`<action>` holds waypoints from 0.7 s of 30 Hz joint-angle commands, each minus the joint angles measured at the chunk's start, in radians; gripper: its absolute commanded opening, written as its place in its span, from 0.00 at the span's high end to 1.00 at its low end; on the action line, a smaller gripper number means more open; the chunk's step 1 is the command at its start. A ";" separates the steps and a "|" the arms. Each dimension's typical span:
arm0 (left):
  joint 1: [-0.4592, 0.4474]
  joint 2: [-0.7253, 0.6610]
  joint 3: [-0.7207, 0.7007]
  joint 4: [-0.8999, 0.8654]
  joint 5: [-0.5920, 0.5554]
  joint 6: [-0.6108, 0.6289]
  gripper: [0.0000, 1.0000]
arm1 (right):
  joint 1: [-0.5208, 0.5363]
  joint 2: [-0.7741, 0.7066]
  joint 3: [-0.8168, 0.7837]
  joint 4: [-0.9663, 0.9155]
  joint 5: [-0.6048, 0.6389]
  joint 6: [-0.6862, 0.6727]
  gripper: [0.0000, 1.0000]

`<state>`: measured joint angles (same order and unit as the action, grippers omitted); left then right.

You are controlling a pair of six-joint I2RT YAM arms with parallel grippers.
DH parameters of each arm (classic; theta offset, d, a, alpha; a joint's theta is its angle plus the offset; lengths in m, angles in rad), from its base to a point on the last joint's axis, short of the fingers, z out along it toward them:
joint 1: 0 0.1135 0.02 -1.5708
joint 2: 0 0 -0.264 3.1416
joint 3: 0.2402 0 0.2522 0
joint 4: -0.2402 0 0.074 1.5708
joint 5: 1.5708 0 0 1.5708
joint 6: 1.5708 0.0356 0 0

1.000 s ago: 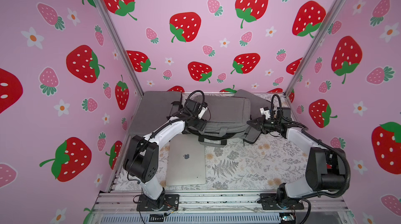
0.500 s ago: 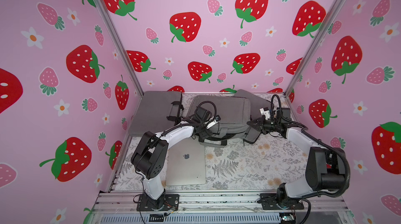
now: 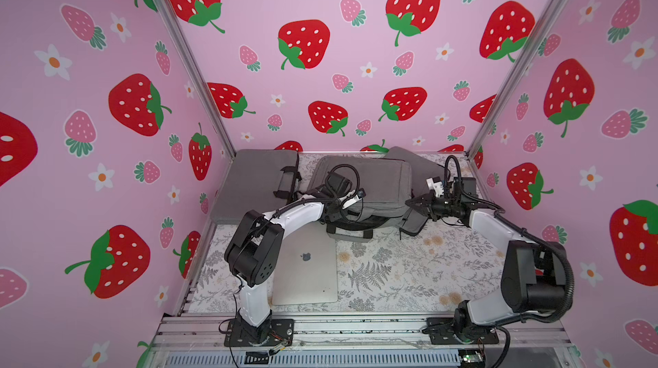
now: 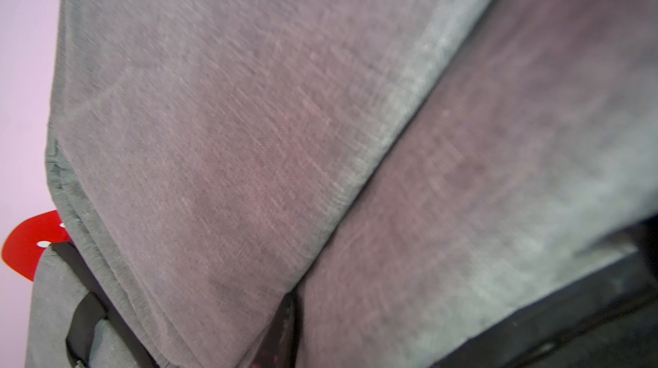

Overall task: Open the zippered laptop bag and take out the laptop
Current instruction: Open the bag flap on the zippered laptop bag.

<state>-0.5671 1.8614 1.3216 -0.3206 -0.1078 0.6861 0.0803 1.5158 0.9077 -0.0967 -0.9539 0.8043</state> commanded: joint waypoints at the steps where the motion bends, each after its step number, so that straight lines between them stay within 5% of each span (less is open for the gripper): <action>1: 0.015 -0.018 0.080 -0.035 -0.011 -0.025 0.84 | -0.014 0.008 -0.013 -0.014 0.019 -0.038 1.00; 4: 0.021 -0.020 0.161 -0.139 0.019 -0.105 1.00 | -0.013 0.000 -0.021 -0.037 0.061 -0.074 0.83; 12: 0.039 -0.029 0.296 -0.299 0.065 -0.353 1.00 | -0.013 -0.182 -0.136 -0.068 0.293 -0.169 0.35; 21: 0.074 0.065 0.512 -0.506 0.264 -0.555 1.00 | 0.035 -0.430 -0.416 0.181 0.351 0.024 0.25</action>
<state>-0.5003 1.9167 1.7584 -0.7517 0.0284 0.2546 0.0875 1.0973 0.5396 -0.0124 -0.6384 0.7498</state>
